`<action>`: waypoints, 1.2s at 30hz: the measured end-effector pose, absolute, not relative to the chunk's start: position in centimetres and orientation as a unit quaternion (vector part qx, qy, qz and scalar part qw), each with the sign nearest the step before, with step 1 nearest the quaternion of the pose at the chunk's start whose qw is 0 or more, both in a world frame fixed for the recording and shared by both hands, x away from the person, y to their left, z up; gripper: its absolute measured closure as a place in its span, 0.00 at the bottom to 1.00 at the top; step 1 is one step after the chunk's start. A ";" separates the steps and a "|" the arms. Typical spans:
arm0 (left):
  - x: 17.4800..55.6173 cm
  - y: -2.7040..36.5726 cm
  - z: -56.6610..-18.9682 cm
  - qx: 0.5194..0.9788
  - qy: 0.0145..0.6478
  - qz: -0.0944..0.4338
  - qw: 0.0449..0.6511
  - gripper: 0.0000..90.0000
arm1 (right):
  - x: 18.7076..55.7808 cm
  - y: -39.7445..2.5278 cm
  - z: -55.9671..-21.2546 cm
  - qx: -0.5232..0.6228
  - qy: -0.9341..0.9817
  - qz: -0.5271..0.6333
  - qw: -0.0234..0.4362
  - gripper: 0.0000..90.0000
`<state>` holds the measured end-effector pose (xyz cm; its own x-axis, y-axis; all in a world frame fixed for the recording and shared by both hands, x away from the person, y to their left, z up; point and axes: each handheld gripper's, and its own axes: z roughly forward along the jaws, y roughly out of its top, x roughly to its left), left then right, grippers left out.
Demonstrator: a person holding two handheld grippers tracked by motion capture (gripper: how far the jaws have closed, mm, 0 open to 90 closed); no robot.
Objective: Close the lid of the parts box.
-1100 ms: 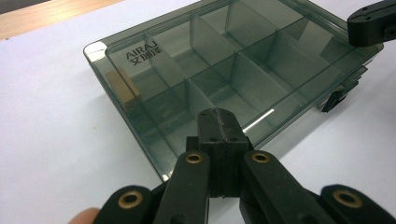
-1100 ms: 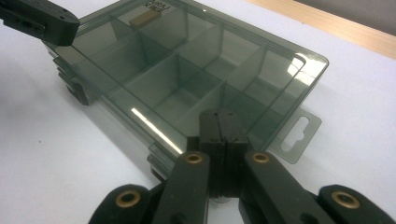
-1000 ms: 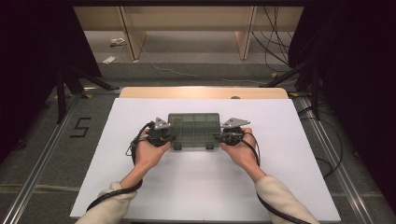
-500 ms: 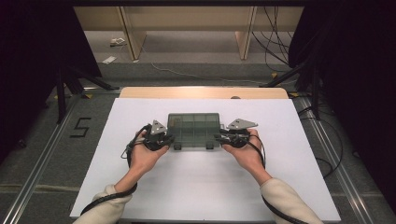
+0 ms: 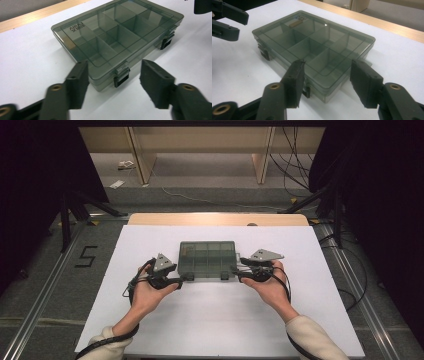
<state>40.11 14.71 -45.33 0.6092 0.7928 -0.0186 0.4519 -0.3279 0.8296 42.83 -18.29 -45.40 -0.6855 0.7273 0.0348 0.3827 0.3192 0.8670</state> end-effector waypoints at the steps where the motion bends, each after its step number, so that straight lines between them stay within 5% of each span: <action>1: 40.0 14.8 -45.3 0.791 0.393 0.200 0.424 0.37 | 42.8 -18.4 -45.4 0.350 0.790 0.468 0.186 0.49; 10: 38.8 15.8 -45.6 0.792 0.391 0.192 0.429 0.18 | 42.2 -19.3 -45.5 0.352 0.787 0.471 0.188 0.39; 36: 36.5 17.2 -45.8 0.795 0.374 0.199 0.434 0.06 | 39.6 -20.8 -45.3 0.336 0.789 0.483 0.178 0.29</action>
